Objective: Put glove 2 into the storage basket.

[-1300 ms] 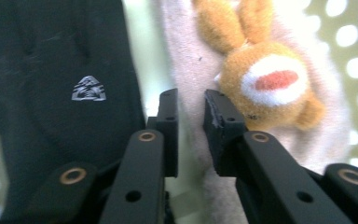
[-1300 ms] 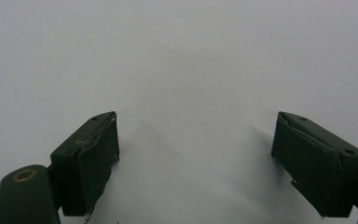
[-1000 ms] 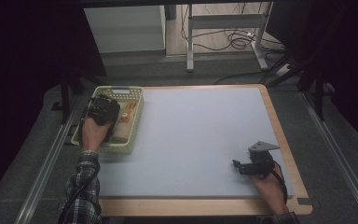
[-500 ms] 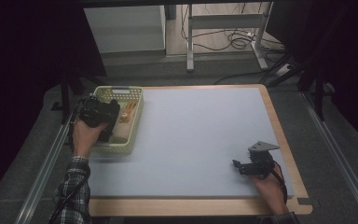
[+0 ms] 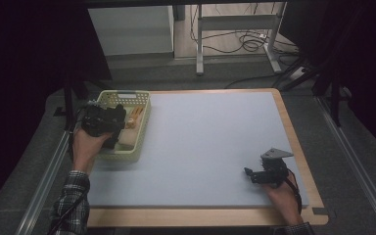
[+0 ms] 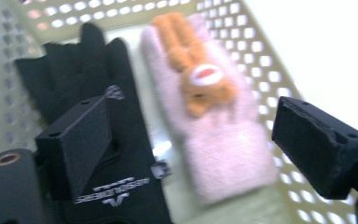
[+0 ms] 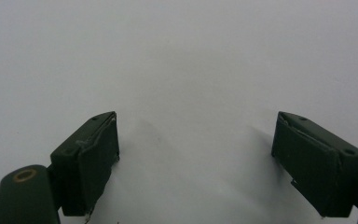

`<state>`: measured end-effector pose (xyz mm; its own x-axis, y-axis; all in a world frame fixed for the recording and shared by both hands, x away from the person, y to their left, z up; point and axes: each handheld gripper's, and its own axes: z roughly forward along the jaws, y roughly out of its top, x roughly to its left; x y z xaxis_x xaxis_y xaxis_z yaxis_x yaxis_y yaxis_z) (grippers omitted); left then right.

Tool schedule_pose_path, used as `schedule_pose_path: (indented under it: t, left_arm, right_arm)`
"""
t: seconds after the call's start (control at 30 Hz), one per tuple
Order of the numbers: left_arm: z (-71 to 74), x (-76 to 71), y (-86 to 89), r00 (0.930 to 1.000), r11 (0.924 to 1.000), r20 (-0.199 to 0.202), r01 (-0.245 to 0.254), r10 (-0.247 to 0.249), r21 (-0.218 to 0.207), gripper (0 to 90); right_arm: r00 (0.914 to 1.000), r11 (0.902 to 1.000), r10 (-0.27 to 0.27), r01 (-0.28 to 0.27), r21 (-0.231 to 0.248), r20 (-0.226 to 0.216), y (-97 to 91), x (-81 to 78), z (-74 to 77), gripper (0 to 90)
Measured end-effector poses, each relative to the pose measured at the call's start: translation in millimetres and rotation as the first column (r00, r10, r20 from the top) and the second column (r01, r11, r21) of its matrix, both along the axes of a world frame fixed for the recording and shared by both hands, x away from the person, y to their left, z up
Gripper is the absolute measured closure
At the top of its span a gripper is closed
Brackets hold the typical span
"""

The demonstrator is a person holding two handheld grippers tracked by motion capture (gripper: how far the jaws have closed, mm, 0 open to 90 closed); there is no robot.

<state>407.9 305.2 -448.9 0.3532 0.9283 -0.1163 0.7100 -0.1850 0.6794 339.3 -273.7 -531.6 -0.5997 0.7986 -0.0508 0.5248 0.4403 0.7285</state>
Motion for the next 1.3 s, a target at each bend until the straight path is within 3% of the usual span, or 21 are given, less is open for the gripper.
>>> schedule_pose_path:
  t: [0.1,0.3,0.43,0.67,0.93,1.3]
  left_arm:
    - [4.9,-4.5,-7.4,0.9994,0.9994,0.014,0.031,-0.032,0.016,8.0]
    - [13.9,-14.5,-24.4,0.995,0.9962,0.05,0.087,-0.087,0.006,4.3]
    - [17.1,-22.5,-37.1,0.9889,0.9913,0.07,0.132,-0.131,-0.005,3.2]
    - [19.7,-34.4,-61.6,0.9771,0.9822,0.1,0.185,-0.187,0.03,0.9]
    - [14.3,-45.8,-89.2,0.9598,0.9675,0.123,0.248,-0.252,0.051,0.6]
    - [-1.2,-65.1,-127.4,0.9247,0.936,0.145,0.349,-0.352,0.044,0.2]
  right_arm:
    - [1.0,1.0,0.0,0.0,0.0,0.0,0.0,0.0,0.0,14.4]
    - [1.0,1.0,0.0,0.0,0.0,0.0,0.0,0.0,0.0,14.5]
    - [1.0,1.0,0.0,0.0,0.0,0.0,0.0,-0.1,0.0,14.4]
    - [1.0,1.0,0.0,0.0,-0.002,-0.001,-0.1,-0.1,0.2,14.4]
    - [1.0,1.0,0.001,-0.001,-0.003,0.001,-0.1,0.0,0.2,14.4]
    - [1.0,1.0,0.0,0.0,-0.003,0.001,0.0,0.0,0.3,14.4]
